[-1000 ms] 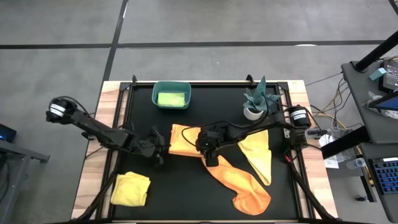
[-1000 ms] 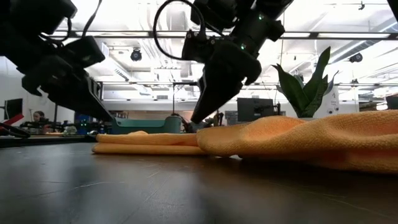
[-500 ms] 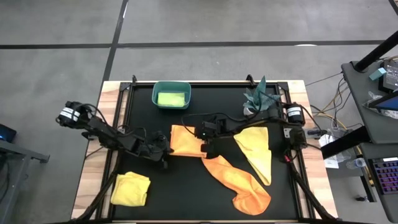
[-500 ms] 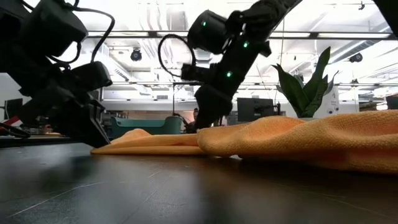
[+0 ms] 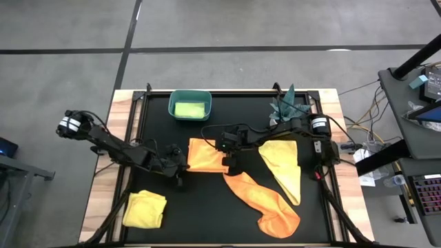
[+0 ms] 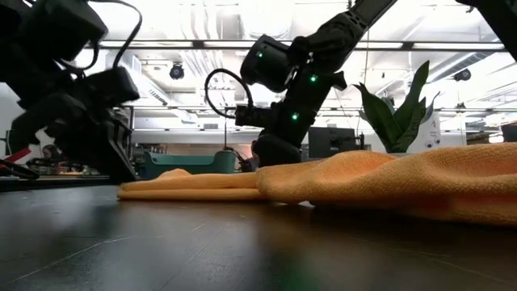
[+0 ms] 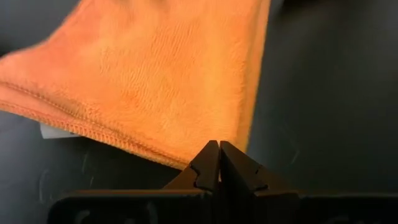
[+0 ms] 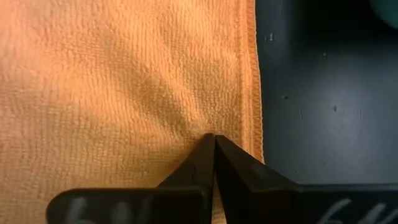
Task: Fold microfiber towels
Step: Fold the top orange microfiber cloth
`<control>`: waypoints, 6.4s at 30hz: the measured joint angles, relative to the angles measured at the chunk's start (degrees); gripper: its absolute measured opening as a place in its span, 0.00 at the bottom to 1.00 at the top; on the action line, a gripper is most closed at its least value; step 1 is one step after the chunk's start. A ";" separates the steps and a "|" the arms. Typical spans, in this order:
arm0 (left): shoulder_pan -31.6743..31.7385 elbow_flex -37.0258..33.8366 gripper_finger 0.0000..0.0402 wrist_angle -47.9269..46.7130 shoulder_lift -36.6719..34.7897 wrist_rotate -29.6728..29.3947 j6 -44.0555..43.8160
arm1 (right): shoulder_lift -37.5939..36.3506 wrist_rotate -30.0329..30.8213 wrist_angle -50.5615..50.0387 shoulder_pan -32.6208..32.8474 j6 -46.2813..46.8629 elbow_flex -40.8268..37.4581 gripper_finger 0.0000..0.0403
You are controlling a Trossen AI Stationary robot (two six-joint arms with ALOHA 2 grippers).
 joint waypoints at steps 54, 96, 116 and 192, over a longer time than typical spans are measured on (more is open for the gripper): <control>19.67 0.96 0.00 11.50 4.65 -7.80 14.72 | -3.70 -12.21 -9.52 4.08 -3.04 -0.98 0.02; 16.17 1.07 0.00 20.88 14.06 17.42 13.03 | -0.76 -7.71 7.68 -8.19 -0.12 -1.00 0.02; 16.15 0.36 0.00 13.85 5.78 17.42 14.22 | -7.54 -16.72 -14.27 -7.87 26.14 0.78 0.19; 16.09 -4.55 0.00 21.74 8.36 13.18 13.20 | -9.43 -9.17 -3.85 -6.17 36.79 -0.54 0.03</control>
